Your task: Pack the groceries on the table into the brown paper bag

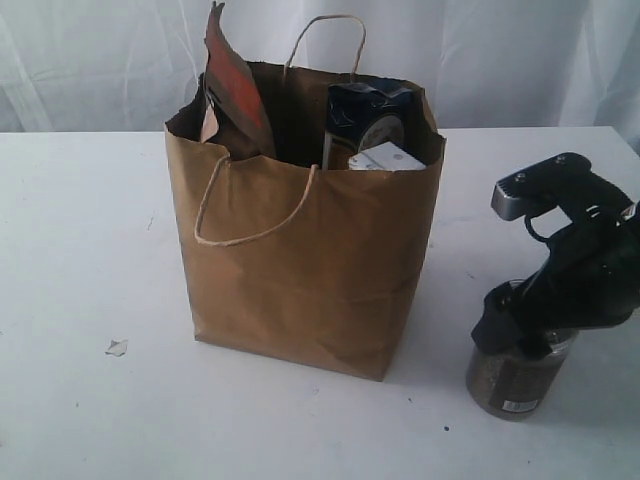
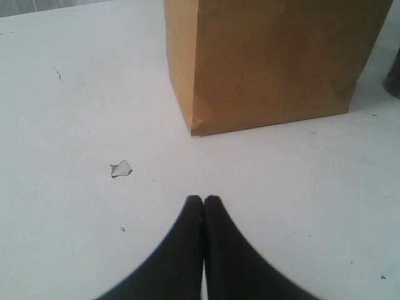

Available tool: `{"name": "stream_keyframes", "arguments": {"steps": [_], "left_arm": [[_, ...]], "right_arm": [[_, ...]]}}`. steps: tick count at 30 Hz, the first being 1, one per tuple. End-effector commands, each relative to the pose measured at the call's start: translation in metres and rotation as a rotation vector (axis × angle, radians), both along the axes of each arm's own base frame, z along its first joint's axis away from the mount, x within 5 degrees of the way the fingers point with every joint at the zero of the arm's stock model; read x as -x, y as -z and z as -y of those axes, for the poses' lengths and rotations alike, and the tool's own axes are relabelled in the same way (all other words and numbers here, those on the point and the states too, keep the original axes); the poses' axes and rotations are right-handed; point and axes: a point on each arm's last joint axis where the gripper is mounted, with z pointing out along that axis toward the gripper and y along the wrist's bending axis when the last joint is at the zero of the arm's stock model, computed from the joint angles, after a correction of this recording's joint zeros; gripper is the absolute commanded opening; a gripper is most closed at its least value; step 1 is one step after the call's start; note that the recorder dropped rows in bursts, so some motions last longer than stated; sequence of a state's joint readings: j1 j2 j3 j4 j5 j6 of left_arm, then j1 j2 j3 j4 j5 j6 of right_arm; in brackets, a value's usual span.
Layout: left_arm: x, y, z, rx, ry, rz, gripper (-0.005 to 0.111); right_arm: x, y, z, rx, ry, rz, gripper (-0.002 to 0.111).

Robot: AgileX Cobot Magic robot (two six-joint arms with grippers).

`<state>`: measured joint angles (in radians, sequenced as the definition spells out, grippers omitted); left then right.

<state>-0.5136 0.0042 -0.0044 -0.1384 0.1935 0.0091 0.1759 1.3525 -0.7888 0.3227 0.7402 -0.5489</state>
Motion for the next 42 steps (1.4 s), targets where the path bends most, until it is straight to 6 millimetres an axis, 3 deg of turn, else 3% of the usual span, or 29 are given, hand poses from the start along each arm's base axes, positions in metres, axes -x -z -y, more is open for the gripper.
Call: {"name": "stream_keyframes", "arguments": {"steps": [1,6,13,42], "left_arm": [[0.0,0.001,0.0,0.012,-0.006,-0.008,0.0],[0.0,0.001,0.0,0.012,-0.006,-0.008,0.0],[0.0,0.001,0.0,0.012,-0.006,-0.008,0.0],[0.0,0.001,0.0,0.012,-0.006,-0.008,0.0]], "right_arm": [[-0.002,0.01,-0.001,0.007,0.006,-0.029,0.093],[-0.004,0.011,-0.001,0.007,0.012,-0.022,0.093],[-0.003,0.012,-0.001,0.007,0.013,-0.027,0.084],[-0.01,0.028,-0.002,0.009,0.031,-0.088,0.081]]}}
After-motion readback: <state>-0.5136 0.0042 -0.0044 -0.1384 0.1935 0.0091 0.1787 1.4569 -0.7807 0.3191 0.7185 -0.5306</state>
